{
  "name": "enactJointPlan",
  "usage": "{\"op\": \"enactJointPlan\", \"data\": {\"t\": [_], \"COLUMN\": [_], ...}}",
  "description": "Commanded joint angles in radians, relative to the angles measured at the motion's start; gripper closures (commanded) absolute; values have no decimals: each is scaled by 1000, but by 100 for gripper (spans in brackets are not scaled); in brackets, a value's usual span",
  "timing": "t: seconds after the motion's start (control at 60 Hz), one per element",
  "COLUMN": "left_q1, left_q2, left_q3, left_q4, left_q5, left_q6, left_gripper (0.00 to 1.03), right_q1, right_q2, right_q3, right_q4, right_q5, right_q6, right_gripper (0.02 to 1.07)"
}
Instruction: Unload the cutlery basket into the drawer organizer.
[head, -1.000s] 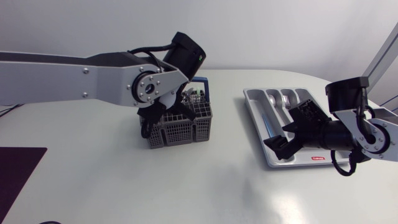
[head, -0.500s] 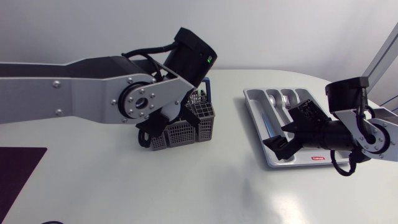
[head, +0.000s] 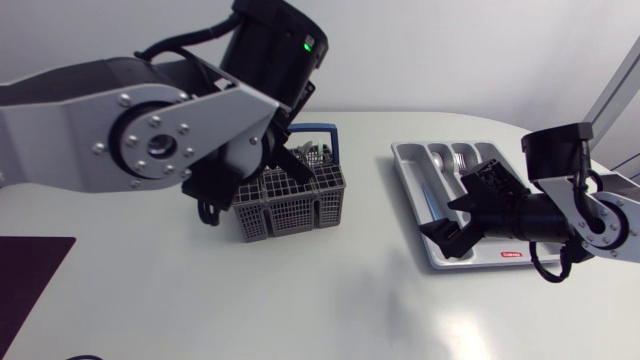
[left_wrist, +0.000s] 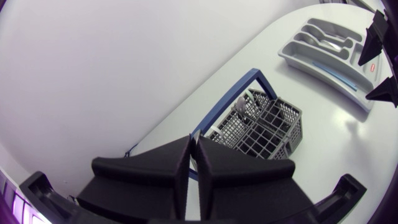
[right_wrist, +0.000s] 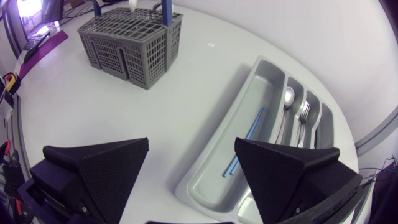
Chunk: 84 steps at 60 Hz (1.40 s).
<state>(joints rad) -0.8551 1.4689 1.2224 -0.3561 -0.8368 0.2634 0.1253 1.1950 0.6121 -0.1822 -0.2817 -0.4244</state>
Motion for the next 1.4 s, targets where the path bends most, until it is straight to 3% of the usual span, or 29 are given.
{"op": "enactJointPlan", "data": {"t": [0.0,0.333,0.55,0.783,0.9,1.05,1.2,1.25,1.383], "left_q1": [2,218,264,235,229,229,212,208,191], "left_q2": [-73,-159,-99,-10,34,87,114,125,145], "left_q3": [-4,49,74,101,126,169,203,213,232], "left_q4": [14,-110,-116,-92,-86,-87,-95,-98,-107], "left_q5": [47,591,820,906,947,1012,1025,1035,1041], "left_q6": [5,-217,-282,-322,-334,-359,-374,-383,-389], "left_gripper": [100,100,100,100,100,100,100,100,100], "right_q1": [25,142,246,335,413,461,470,482,527], "right_q2": [-67,-304,-357,-305,-253,-178,-129,-117,-83], "right_q3": [-45,-69,-18,60,94,138,158,164,164], "right_q4": [12,-17,-94,-85,-59,-40,1,6,56], "right_q5": [-17,-11,-14,9,87,119,156,170,257], "right_q6": [-37,-57,-42,21,36,39,41,39,27], "right_gripper": [7,7,7,13,13,16,17,21,22]}}
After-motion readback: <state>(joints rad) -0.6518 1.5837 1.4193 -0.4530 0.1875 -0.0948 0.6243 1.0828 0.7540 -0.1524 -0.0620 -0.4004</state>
